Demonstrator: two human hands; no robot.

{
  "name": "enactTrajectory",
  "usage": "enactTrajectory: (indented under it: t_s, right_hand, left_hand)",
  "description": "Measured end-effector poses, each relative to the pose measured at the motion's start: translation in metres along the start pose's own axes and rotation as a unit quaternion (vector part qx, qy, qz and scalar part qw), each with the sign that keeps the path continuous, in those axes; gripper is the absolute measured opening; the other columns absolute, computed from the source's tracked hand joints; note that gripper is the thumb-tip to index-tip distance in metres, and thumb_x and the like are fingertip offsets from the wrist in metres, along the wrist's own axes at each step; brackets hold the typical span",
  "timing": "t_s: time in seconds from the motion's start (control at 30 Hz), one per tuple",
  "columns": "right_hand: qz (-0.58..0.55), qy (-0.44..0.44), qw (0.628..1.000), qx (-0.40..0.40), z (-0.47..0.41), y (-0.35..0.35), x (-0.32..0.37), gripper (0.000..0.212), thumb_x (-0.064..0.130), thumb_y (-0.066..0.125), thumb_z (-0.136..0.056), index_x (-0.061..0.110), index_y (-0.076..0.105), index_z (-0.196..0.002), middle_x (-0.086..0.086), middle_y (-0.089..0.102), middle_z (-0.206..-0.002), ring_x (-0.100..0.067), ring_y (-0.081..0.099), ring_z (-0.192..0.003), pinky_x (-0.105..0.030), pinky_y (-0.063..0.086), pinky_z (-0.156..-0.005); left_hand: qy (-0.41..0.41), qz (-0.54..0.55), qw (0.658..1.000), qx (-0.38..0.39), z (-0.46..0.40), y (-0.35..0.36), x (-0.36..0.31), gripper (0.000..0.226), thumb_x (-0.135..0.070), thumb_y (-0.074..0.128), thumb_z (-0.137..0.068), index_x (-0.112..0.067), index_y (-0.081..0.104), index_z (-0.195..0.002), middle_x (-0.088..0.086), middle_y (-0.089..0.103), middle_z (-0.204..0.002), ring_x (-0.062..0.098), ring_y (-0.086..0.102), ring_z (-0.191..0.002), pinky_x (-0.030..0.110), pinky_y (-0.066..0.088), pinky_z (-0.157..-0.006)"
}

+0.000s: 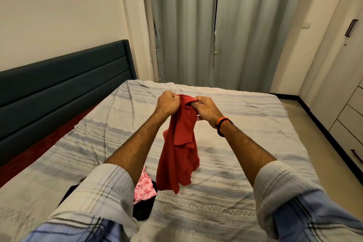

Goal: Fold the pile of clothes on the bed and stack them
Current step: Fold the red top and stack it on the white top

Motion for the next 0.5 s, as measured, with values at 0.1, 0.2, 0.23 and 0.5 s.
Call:
enactTrajectory:
  t_s: [0.1,0.2,0.23,0.5]
  right_hand:
    - [0.002,-0.034,0.999,-0.008,-0.003,0.004,-0.004,0.028,0.026,0.063,-0.095,0.021,0.055,-0.068,0.004,0.047,-0.061,-0.010,0.039,-0.056,-0.028,0.035,-0.053]
    - [0.012,-0.043,0.998,-0.053,-0.008,0.000,-0.012,0.037,0.041,0.063,-0.085,0.024,0.055,-0.053,0.014,0.043,-0.051,-0.010,0.038,-0.055,-0.035,0.033,-0.058]
    - [0.005,-0.043,0.997,-0.066,-0.011,-0.003,-0.014,0.034,0.045,0.062,-0.079,0.023,0.056,-0.053,0.012,0.044,-0.051,-0.011,0.039,-0.056,-0.037,0.034,-0.059]
    - [-0.041,-0.033,0.998,0.038,-0.011,0.006,-0.024,0.053,0.049,0.078,-0.074,-0.003,0.068,-0.078,-0.006,0.060,-0.075,-0.017,0.049,-0.072,-0.036,0.040,-0.067]
  left_hand:
    - [0.006,0.070,0.997,0.022,-0.001,-0.001,0.001,0.035,-0.013,0.044,-0.095,-0.020,0.039,-0.061,-0.001,0.040,-0.062,0.018,0.039,-0.063,0.031,0.031,-0.062]
    - [0.019,0.077,0.994,0.076,0.004,-0.002,0.000,0.039,-0.040,0.053,-0.096,-0.016,0.050,-0.066,0.001,0.050,-0.066,0.017,0.046,-0.064,0.030,0.036,-0.063]
    - [0.015,0.080,0.990,0.114,0.005,0.000,0.002,0.044,-0.053,0.061,-0.089,-0.012,0.059,-0.071,0.002,0.058,-0.071,0.015,0.053,-0.065,0.029,0.041,-0.064]
    - [0.025,-0.056,0.990,0.126,0.001,0.013,0.010,0.017,-0.012,0.065,-0.081,-0.006,0.063,-0.065,0.001,0.055,-0.065,0.020,0.049,-0.065,0.028,0.037,-0.059]
Point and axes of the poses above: each hand's wrist, its own z-axis away from the middle knuckle, its own y-axis out of the palm, x = y × z, the point moved 8 cm from there along -z, towards the middle knuckle
